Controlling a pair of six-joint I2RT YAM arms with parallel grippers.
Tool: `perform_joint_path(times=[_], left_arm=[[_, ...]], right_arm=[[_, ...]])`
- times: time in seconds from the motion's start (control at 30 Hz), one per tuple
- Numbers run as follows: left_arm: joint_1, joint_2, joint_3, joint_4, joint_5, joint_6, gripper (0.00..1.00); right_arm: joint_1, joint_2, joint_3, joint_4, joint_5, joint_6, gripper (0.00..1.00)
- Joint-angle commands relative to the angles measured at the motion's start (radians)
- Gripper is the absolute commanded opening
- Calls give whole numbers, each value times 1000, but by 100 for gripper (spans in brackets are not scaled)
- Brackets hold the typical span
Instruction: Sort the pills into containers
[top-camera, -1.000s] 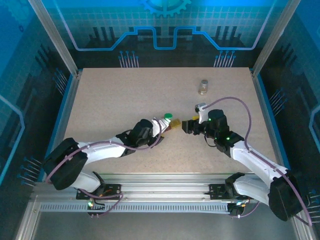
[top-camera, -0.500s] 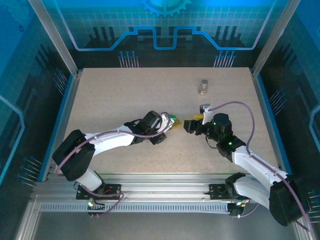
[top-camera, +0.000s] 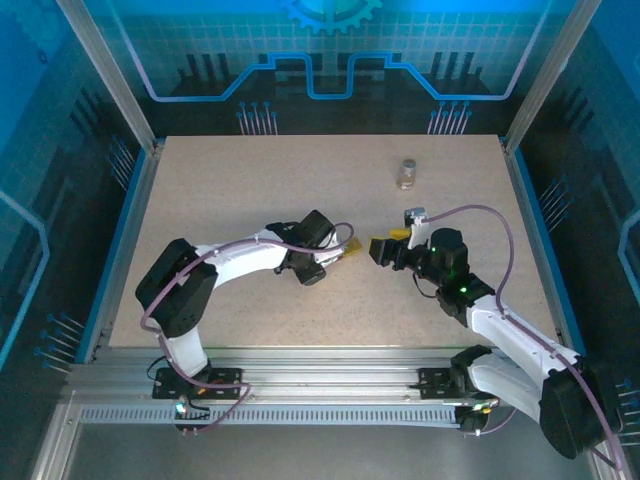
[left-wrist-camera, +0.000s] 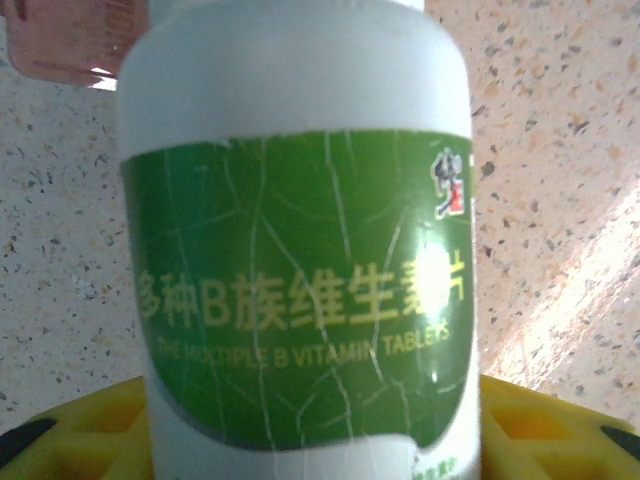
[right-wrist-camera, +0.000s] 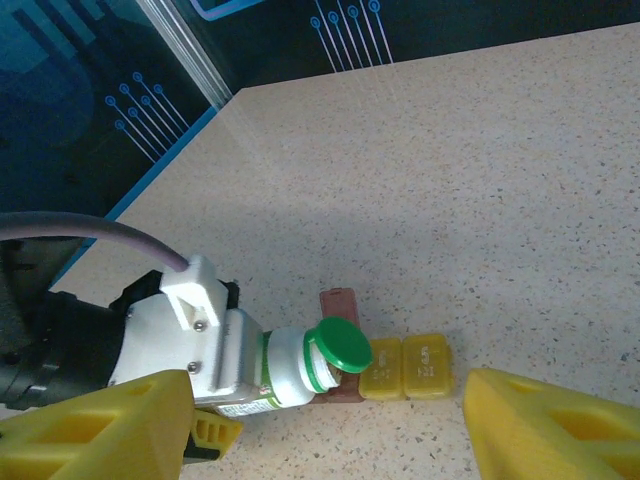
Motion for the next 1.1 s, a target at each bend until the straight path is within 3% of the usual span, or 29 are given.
perform_joint_path(times=[0.0, 0.47, 1.07], left_arm=[[2, 30, 71, -112, -35, 53, 0], [-2, 90, 219, -326, -121, 124, 0], [-27, 126, 324, -350, -124, 107, 0]], right_arm=[[-16, -24, -12, 35, -16, 14, 73], [-18, -49, -14, 31, -28, 24, 73], [-17, -76, -21, 34, -34, 33, 73]])
